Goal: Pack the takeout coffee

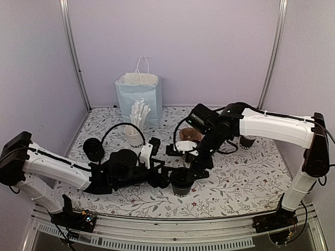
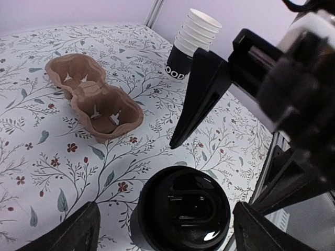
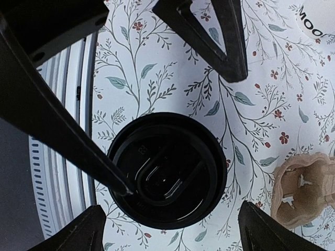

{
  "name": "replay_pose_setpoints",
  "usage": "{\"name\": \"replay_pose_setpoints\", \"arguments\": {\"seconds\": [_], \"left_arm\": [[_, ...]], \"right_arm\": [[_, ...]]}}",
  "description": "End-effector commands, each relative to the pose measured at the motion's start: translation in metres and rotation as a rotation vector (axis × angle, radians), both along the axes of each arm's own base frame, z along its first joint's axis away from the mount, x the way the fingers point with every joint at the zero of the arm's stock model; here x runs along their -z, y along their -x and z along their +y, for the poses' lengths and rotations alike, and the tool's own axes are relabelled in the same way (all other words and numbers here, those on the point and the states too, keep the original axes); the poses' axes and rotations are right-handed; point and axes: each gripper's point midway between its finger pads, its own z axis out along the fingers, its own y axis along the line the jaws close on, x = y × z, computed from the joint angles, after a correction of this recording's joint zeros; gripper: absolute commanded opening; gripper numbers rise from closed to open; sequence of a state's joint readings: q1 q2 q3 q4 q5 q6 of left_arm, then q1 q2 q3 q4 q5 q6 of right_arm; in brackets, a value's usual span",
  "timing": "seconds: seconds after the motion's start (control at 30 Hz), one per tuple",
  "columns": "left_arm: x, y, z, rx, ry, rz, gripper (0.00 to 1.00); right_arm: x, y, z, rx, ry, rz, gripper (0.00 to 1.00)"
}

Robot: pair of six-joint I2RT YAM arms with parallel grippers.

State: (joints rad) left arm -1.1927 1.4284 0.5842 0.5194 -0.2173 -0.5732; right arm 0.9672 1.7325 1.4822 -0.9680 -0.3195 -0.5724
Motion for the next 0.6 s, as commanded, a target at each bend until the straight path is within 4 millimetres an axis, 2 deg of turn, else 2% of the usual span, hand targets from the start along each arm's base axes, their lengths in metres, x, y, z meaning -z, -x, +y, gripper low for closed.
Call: {"name": "replay_pose_setpoints", "arguments": {"seconds": [0.0,0.17,0.27,0.4,0.57], "left_arm": [[-0.008,-0.01,-0.025,0.048,0.036,-0.009,0.89],[0.007,-0.018,-0.038,0.057,0.008,0.027,0.86],[0.025,-0.018,-0.038,0.051,-0.024,0.064,0.83],[0.044,-0.016,-0.037,0.049,-0.053,0.111,0.79],[0.064,-0.015,-0.038,0.042,-0.08,0.157,0.73]], "right_arm": [[-0.013,-0.01,-0.009,0.049,-0.047,-0.038,0.91],[-0.025,-0.026,-0.028,0.158,-0.141,0.02,0.87],[-0.018,-0.027,-0.039,0.224,-0.189,0.113,0.79],[0.0,-0.008,-0.045,0.228,-0.205,0.263,0.7],[0.012,0.01,-0.04,0.203,-0.217,0.409,0.64]]}}
